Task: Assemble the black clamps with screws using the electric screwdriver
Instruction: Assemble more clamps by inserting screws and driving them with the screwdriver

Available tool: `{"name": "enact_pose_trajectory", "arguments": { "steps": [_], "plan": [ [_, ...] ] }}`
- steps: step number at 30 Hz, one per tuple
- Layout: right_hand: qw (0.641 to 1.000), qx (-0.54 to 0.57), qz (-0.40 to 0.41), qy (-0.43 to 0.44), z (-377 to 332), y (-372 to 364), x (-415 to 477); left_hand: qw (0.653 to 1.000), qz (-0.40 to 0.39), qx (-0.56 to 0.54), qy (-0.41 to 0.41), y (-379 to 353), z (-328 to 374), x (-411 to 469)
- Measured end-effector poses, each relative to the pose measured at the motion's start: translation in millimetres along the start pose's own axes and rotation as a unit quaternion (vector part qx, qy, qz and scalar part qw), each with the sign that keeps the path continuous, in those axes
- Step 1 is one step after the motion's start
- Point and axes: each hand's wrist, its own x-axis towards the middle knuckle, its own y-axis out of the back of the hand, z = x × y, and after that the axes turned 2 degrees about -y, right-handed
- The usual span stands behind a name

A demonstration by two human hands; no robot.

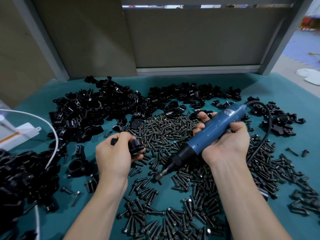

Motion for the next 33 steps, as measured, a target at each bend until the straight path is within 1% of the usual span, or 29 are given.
{"name": "enact_pose_trajectory", "arguments": {
  "steps": [6, 11, 14, 16, 18, 21, 26, 33],
  "plan": [
    [1.000, 0.001, -0.028, 0.015, -1.3, -4.6, -2.7, 1.000, -0.001, 0.001, -0.001, 0.0, -1.1, 0.2],
    [0.998, -0.029, 0.021, 0.048, -3.0, -12.3, -2.1, 1.000, 0.001, 0.006, -0.005, 0.0, -1.1, 1.4],
    [0.996, -0.038, 0.033, 0.073, -9.7, -14.9, -2.8, 1.000, 0.007, 0.018, -0.008, 0.8, -0.1, 1.6],
    [0.996, -0.024, 0.032, 0.074, -12.5, -13.3, -3.2, 0.999, 0.013, 0.043, -0.017, 1.6, -1.4, 1.9],
    [0.998, 0.012, 0.027, 0.064, -12.8, -11.8, -4.0, 0.997, 0.027, 0.069, -0.025, 2.0, -3.5, 2.1],
    [0.996, 0.056, 0.039, 0.056, -9.5, -10.7, -4.8, 0.994, 0.034, 0.096, -0.032, 1.0, -4.4, 1.3],
    [0.995, 0.067, 0.044, 0.065, -3.7, -12.0, -4.7, 0.994, 0.007, 0.098, -0.044, -1.3, -3.5, -2.7],
    [0.993, 0.074, 0.034, 0.085, -2.6, -11.7, -5.4, 0.993, -0.002, 0.108, -0.051, -1.7, -6.3, -3.7]
  ]
}}
